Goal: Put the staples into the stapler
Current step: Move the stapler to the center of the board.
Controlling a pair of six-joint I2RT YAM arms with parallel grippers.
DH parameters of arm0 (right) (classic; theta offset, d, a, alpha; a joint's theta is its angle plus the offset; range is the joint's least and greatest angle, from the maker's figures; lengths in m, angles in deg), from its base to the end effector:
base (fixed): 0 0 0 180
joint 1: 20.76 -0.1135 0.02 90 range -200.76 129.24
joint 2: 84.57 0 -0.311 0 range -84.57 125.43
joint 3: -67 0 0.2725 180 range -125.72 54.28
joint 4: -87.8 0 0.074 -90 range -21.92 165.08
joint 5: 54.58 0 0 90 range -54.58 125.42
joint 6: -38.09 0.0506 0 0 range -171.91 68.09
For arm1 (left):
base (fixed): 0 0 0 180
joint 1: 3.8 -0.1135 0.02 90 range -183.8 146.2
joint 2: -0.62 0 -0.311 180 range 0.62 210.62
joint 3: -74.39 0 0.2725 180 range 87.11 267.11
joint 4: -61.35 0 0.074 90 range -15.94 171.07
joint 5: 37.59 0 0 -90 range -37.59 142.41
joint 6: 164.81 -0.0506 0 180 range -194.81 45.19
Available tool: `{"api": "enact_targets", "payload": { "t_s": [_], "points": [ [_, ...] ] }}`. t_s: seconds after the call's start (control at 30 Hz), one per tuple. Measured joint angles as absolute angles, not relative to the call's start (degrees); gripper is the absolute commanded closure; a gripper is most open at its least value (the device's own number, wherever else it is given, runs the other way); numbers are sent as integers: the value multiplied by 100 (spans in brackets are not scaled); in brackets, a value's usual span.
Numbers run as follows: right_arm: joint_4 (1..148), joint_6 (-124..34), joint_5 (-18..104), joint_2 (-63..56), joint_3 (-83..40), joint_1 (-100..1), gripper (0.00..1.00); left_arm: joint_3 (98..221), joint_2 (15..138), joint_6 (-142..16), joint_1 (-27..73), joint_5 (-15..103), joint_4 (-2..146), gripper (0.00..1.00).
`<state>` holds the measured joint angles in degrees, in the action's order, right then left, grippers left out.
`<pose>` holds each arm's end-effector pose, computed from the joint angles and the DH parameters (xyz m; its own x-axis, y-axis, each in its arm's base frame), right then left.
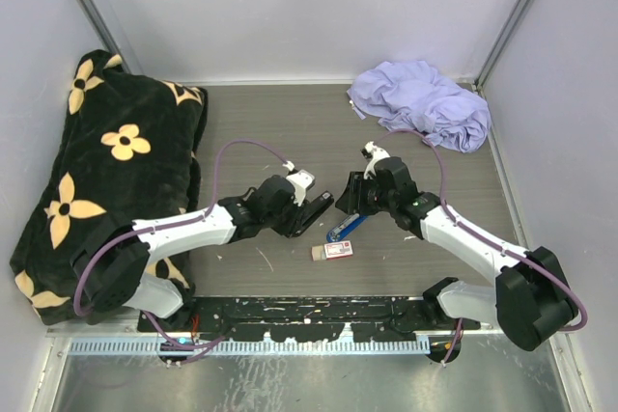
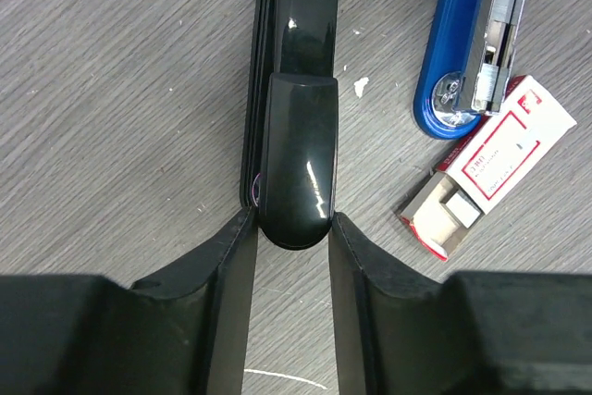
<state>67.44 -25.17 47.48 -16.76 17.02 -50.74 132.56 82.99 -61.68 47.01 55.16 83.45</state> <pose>0.2191 0.1386 0.2417 -0.7621 0.0683 -0.6438 -0.3225 0.8222 0.4690 0.1999 -0.2413 0.2200 -0.6160 0.3965 -0.6807 0.6297 0.7670 -0.1232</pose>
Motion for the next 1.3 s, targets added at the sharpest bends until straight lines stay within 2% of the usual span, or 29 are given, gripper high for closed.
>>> {"api": "enact_targets", "payload": {
  "t_s": [0.17,0.4,0.73,0.97,1.3],
  "points": [
    [6930,-2468,4883,-1676,1825,-5093,58,13298,8301,-6203,4701,5518,8409,71],
    [7197,-2276,5027,-1644,2057,-5231,59,13674,8303,-6188,4701,5542,8935,68],
    [7529,-2149,5117,-1475,2072,-5382,60,14080,8358,-6194,4681,5564,9335,71],
    [7723,-2193,5185,-1475,2179,-5404,56,14035,8386,-6236,4681,5559,9300,72],
    [7632,-2383,5113,-1477,2179,-5408,57,13516,8386,-6500,4683,5500,8857,75]
  ]
}}
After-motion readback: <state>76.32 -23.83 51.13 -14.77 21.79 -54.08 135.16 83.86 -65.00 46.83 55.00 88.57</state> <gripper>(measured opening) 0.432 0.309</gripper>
